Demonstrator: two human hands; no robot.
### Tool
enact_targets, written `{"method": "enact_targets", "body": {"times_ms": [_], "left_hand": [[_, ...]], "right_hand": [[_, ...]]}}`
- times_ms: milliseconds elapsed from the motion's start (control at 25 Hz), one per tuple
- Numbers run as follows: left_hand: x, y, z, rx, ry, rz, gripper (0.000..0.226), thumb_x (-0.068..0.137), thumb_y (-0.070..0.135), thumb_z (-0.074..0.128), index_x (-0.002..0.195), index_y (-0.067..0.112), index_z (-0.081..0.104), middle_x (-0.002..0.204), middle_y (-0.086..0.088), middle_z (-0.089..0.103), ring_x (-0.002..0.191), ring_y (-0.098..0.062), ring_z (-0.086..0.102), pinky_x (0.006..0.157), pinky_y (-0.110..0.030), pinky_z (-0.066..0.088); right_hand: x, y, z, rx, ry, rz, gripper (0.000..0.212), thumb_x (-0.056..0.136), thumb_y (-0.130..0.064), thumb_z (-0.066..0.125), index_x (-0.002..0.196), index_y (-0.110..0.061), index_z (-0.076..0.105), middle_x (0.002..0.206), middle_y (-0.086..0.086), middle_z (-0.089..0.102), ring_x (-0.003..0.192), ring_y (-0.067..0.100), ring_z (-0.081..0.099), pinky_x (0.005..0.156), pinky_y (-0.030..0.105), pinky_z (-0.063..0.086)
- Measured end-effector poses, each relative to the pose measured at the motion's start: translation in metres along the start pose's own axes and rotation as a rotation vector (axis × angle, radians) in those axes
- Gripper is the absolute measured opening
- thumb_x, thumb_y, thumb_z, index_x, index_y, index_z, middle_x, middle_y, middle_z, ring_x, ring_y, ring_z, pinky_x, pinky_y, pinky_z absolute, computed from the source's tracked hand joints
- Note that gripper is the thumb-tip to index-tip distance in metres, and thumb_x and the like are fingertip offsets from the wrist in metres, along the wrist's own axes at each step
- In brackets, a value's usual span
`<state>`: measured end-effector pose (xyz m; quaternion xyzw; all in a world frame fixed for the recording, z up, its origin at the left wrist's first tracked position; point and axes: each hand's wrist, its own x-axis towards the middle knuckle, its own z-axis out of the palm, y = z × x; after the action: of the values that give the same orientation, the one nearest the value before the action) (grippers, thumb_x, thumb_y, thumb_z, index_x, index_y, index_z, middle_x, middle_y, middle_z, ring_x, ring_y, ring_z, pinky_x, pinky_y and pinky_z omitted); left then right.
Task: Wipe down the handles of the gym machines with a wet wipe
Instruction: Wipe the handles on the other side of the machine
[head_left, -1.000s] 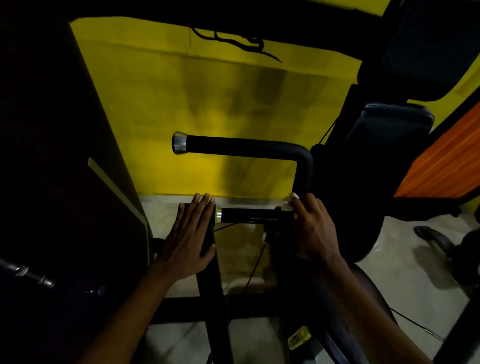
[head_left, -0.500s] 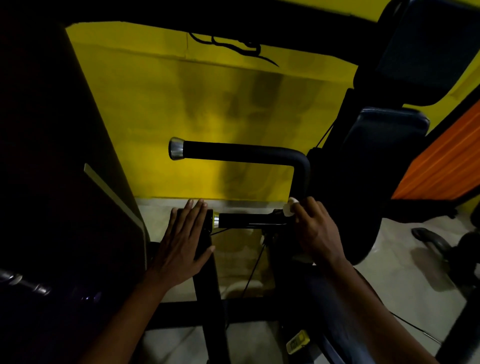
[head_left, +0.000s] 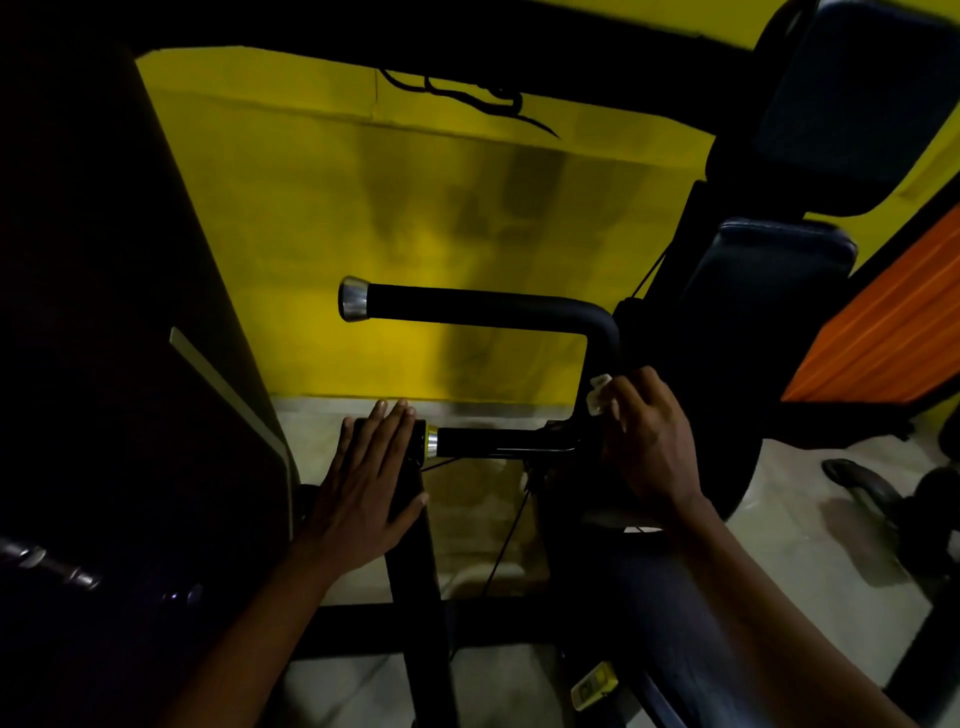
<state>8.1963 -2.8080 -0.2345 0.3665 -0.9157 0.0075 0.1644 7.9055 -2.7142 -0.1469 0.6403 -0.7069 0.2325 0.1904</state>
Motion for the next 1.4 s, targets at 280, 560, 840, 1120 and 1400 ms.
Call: {"method": "enact_targets", "body": {"times_ms": [280, 560, 840, 1120, 1400], "left_hand": [[0.001, 0.0, 0.0, 0.002, -0.013, -0.013, 0.083, 0.088, 0.055, 0.038, 0.151, 0.006, 0.012, 0.159, -0.009, 0.01, 0.147, -0.027, 0.006, 0.119, -0.047, 0.001], [0.0, 0.001, -0.001, -0.014, -0.02, -0.013, 0.083, 0.088, 0.054, 0.038, 0.15, 0.006, 0.012, 0.159, -0.01, 0.011, 0.147, -0.027, 0.006, 0.119, -0.046, 0.0], [0.001, 0.0, -0.001, 0.004, -0.032, -0.016, 0.084, 0.088, 0.056, 0.037, 0.151, 0.006, 0.012, 0.159, -0.01, 0.01, 0.147, -0.027, 0.006, 0.119, -0.046, 0.0], [0.001, 0.0, 0.0, -0.011, -0.021, -0.019, 0.083, 0.088, 0.057, 0.035, 0.151, 0.007, 0.012, 0.159, -0.009, 0.012, 0.147, -0.027, 0.007, 0.119, -0.044, -0.003], [0.001, -0.001, 0.004, -0.033, 0.006, -0.03, 0.084, 0.088, 0.059, 0.032, 0.151, 0.008, 0.01, 0.159, -0.008, 0.012, 0.147, -0.026, 0.006, 0.119, -0.044, -0.003]], "right_hand": [[0.002, -0.001, -0.003, -0.033, -0.023, -0.057, 0.031, 0.077, -0.006, 0.07, 0.106, -0.003, 0.059, 0.096, 0.015, 0.057, 0.076, 0.027, 0.055, 0.056, 0.036, 0.053], [0.017, -0.007, -0.007, -0.054, 0.007, -0.095, 0.03, 0.076, -0.003, 0.069, 0.104, -0.002, 0.059, 0.095, 0.016, 0.056, 0.072, 0.029, 0.052, 0.053, 0.03, 0.045], [0.044, -0.006, -0.014, -0.031, 0.091, -0.045, 0.019, 0.085, -0.008, 0.06, 0.104, -0.004, 0.057, 0.094, 0.016, 0.053, 0.073, 0.026, 0.052, 0.053, 0.036, 0.05], [-0.007, -0.011, 0.008, 0.007, 0.005, -0.048, 0.033, 0.078, -0.004, 0.068, 0.109, -0.002, 0.057, 0.097, 0.015, 0.056, 0.076, 0.028, 0.054, 0.057, 0.034, 0.05], [-0.052, -0.019, 0.027, 0.159, -0.104, 0.114, 0.021, 0.08, -0.006, 0.067, 0.099, -0.005, 0.058, 0.094, 0.01, 0.054, 0.073, 0.022, 0.055, 0.057, 0.032, 0.051]]}}
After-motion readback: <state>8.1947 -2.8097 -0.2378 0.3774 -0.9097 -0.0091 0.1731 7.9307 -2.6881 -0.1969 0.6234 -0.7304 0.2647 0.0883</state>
